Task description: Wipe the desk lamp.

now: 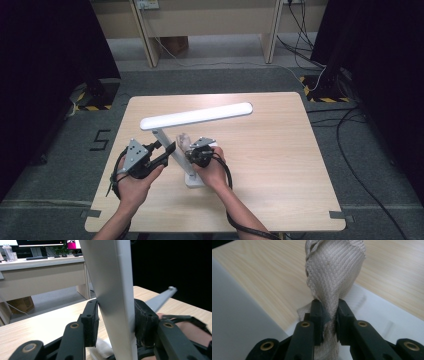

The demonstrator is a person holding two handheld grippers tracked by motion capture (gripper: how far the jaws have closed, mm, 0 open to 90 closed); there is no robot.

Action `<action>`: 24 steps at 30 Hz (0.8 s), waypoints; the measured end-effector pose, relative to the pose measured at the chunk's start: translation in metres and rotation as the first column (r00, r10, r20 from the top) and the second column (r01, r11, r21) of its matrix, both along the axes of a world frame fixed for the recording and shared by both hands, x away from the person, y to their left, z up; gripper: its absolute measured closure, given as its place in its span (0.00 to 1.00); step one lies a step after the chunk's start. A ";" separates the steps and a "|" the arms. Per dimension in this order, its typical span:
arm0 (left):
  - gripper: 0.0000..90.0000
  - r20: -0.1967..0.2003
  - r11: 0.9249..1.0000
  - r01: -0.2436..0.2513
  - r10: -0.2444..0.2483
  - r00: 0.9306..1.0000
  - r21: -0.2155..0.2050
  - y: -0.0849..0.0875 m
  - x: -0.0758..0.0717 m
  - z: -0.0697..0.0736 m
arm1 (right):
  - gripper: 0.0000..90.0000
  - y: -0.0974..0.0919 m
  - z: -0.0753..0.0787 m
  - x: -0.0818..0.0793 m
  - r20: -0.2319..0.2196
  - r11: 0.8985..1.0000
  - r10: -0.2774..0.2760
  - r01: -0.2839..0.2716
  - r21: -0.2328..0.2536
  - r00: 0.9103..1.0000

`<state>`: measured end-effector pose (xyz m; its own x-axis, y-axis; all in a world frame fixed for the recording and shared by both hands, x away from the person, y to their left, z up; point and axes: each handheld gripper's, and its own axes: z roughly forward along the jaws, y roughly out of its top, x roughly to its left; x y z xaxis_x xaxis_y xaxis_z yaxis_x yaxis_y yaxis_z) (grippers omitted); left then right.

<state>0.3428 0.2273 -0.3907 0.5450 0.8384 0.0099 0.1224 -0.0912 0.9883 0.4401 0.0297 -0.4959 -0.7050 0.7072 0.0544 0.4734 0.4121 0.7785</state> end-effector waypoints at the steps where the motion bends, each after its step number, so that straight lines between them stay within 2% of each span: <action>1: 0.65 0.001 1.000 -0.002 0.002 1.000 0.000 0.000 0.000 0.000 | 0.87 -0.005 0.000 0.000 0.004 1.000 -0.016 0.016 -0.005 1.000; 3: 0.65 0.002 1.000 -0.006 0.006 1.000 0.000 -0.001 -0.001 0.000 | 0.87 -0.022 -0.001 -0.001 0.029 0.996 -0.067 0.068 -0.059 0.997; 6: 0.65 0.005 1.000 -0.010 0.010 1.000 -0.001 -0.001 -0.001 -0.001 | 0.87 -0.044 -0.003 0.001 0.011 0.991 -0.127 0.128 -0.039 0.992; 7: 0.65 0.006 1.000 -0.011 0.011 1.000 0.000 -0.002 -0.001 -0.001 | 0.87 -0.049 -0.002 0.000 0.035 0.983 -0.152 0.155 -0.094 0.988; 8: 0.65 0.006 1.000 -0.011 0.011 1.000 -0.001 -0.002 -0.001 -0.001 | 0.87 -0.054 0.000 0.000 0.065 0.977 -0.167 0.174 -0.125 0.984; 10: 0.65 0.007 1.000 -0.010 0.010 1.000 -0.004 -0.002 0.000 -0.002 | 0.87 -0.060 0.002 0.002 0.042 0.978 -0.189 0.192 -0.078 0.981; 12: 0.65 0.006 1.000 -0.010 0.010 1.000 -0.002 -0.002 -0.001 -0.002 | 0.87 -0.057 0.007 0.006 0.057 0.982 -0.176 0.179 -0.061 0.983; 14: 0.65 0.007 1.000 -0.009 0.009 1.000 -0.001 -0.002 -0.001 -0.002 | 0.87 -0.047 0.011 0.010 0.049 0.988 -0.149 0.150 -0.030 0.988; 16: 0.65 0.005 1.000 -0.007 0.007 1.000 -0.004 -0.001 -0.001 -0.002 | 0.87 -0.027 0.015 0.016 0.045 0.996 -0.093 0.092 0.019 0.995; 21: 0.64 0.003 1.000 -0.006 0.006 1.000 -0.002 -0.002 -0.001 -0.003 | 0.87 0.009 0.012 0.023 0.027 1.000 -0.012 0.012 0.011 1.000; 23: 0.64 0.002 1.000 -0.002 0.002 1.000 0.000 -0.001 -0.001 -0.003 | 0.87 0.011 0.005 0.023 0.016 1.000 -0.017 0.017 -0.008 1.000; 24: 0.64 0.002 1.000 -0.001 0.001 1.000 0.001 -0.001 -0.001 -0.003 | 0.87 0.006 0.001 0.023 0.019 0.999 -0.040 0.041 -0.020 0.999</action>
